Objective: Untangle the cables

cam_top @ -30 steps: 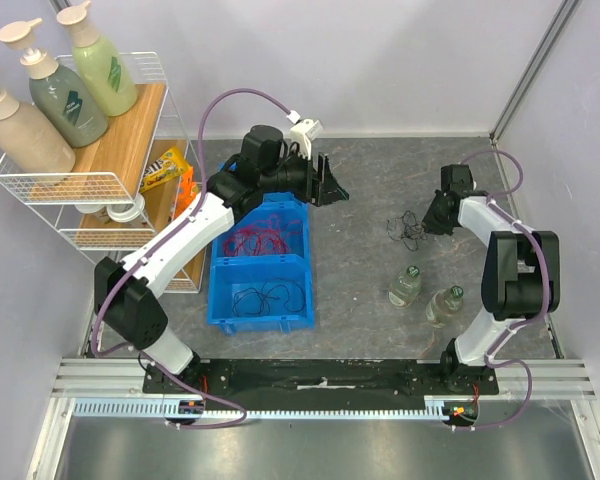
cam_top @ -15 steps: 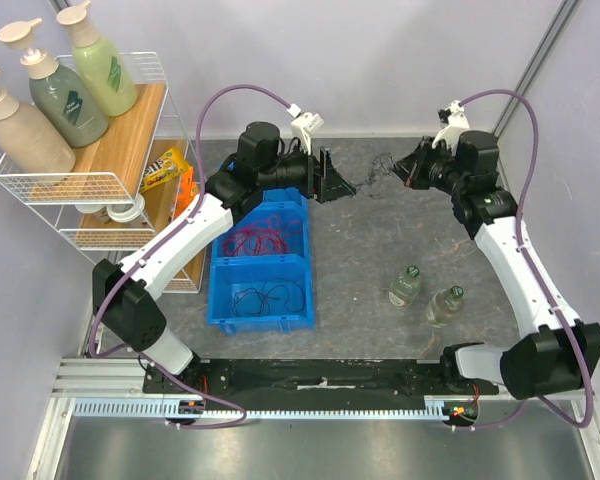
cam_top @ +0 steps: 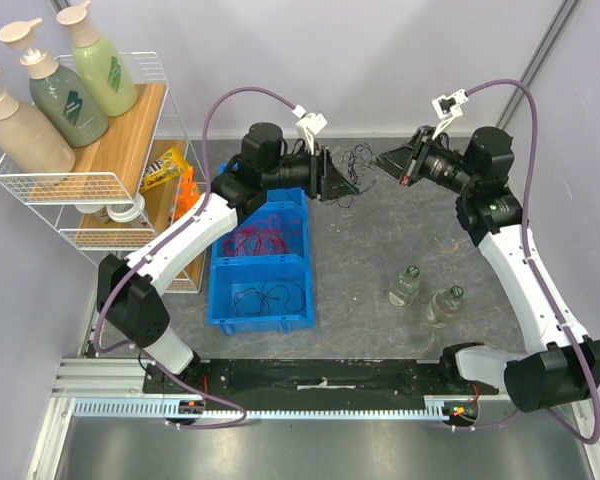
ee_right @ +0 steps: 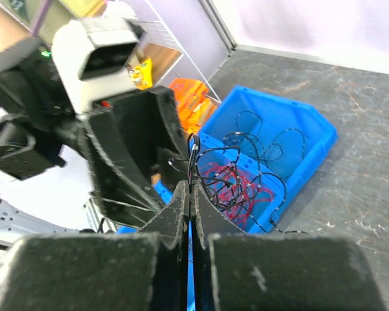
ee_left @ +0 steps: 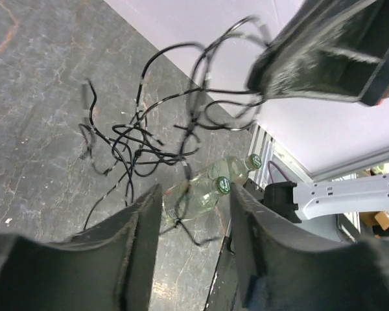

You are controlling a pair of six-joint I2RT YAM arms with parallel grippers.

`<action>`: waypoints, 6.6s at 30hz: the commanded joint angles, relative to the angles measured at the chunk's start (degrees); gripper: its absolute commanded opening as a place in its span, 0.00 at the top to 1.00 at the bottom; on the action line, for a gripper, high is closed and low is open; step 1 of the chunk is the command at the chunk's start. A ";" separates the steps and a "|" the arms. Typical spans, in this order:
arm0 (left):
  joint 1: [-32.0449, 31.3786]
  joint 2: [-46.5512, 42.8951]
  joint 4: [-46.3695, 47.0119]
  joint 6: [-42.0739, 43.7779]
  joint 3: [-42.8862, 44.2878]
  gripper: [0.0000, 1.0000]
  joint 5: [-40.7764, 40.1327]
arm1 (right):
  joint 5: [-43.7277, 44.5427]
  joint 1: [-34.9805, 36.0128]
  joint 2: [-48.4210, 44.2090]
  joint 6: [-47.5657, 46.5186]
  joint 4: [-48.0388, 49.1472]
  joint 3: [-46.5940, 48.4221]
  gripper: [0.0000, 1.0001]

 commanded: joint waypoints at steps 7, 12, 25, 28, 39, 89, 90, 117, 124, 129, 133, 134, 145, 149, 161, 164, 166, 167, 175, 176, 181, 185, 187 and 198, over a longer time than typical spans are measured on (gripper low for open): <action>-1.25 0.30 2.66 -2.61 -2.48 0.73 1.38 | -2.01 0.18 -3.07 1.86 4.65 0.04 1.00; -1.17 -1.02 2.31 -1.56 -4.23 0.98 -0.11 | 0.96 0.26 -3.42 -0.34 0.96 0.65 1.00; -1.17 -4.44 4.58 -2.52 -22.84 0.98 -4.78 | 41.20 0.18 -4.21 -9.30 -21.26 14.44 1.00; -1.17 -6.37 6.35 -3.23 -26.81 0.98 -4.25 | 47.46 0.09 -4.12 -11.33 -23.13 15.68 1.00; -1.17 -7.44 6.35 -1.29 -28.93 0.98 -4.68 | 44.21 0.18 -8.51 -14.41 -18.12 14.10 1.00; -1.08 -10.69 12.15 -6.92 -21.38 0.98 2.52 | 12.32 12.30 -6.23 -12.82 3.76 -26.85 0.47; -0.99 -10.69 12.15 -7.27 -21.38 0.98 2.35 | 12.49 12.30 -6.93 -13.09 3.94 -27.29 0.51; 6.57 -9.46 4.15 -7.62 -19.79 0.98 -1.26 | 58.23 12.30 -20.75 -18.63 -16.80 -13.86 1.00; 8.50 -13.14 3.09 -5.16 -22.34 0.98 -3.02 | 69.47 12.22 -23.54 -16.06 -18.91 -9.64 1.00; 8.59 -10.96 4.85 -4.90 -20.77 0.81 4.61 | 36.47 12.22 -19.51 -19.33 -16.28 -5.51 1.00; 8.24 -10.51 8.26 -5.52 -19.09 0.64 7.88 | 31.29 12.22 -17.31 -12.49 -13.64 -4.54 1.00; 8.15 -10.95 8.63 -5.08 -18.83 0.57 8.14 | 32.00 12.22 -16.70 -11.26 -13.72 -3.57 1.00; 1.13 -11.57 9.51 -2.70 -21.02 0.41 3.94 | 31.83 12.22 -11.51 -3.07 -16.10 7.24 1.00; -0.02 -10.51 8.29 -2.87 -20.50 0.38 -1.41 | 30.07 12.22 -11.41 -2.63 -15.92 9.44 1.00; -1.17 -10.87 14.17 -5.25 -24.72 0.41 -8.29 | 28.57 12.22 -11.33 -1.05 -14.08 11.90 1.00; -1.60 -9.46 16.44 -5.60 -24.80 0.48 -8.38 | 28.49 12.22 -11.15 -1.05 -14.16 12.87 1.00; -2.74 -8.41 18.82 -6.13 -24.46 0.52 -7.94 | 28.49 12.22 -11.06 -1.13 -13.99 13.05 1.00; -3.53 -7.88 19.61 -5.87 -24.02 0.52 -8.02 | 28.49 12.22 -11.06 -1.05 -14.16 12.87 1.00; -7.93 -9.45 20.24 -1.39 -23.57 0.47 -16.19 | 28.57 12.22 -12.03 -1.13 -14.16 11.64 1.00; -7.93 -10.15 20.15 -1.21 -23.83 0.51 -17.42 | 28.84 12.22 -12.12 -1.22 -14.08 11.55 1.00; -8.20 -12.53 19.54 -0.50 -25.16 0.45 -20.85 | 28.84 12.22 -12.03 -1.40 -13.90 11.55 1.00; -8.20 -12.62 18.57 -0.06 -24.28 0.39 -22.00 | 28.49 12.13 -11.77 -1.22 -13.37 11.38 1.00; -8.20 -12.36 18.13 0.29 -23.31 0.38 -22.09 | 28.40 12.22 -11.77 -1.14 -13.37 11.20 1.00; -8.28 -10.69 16.10 2.83 -19.27 0.41 -24.11 | 28.05 12.22 -12.12 -1.14 -13.11 10.76 1.00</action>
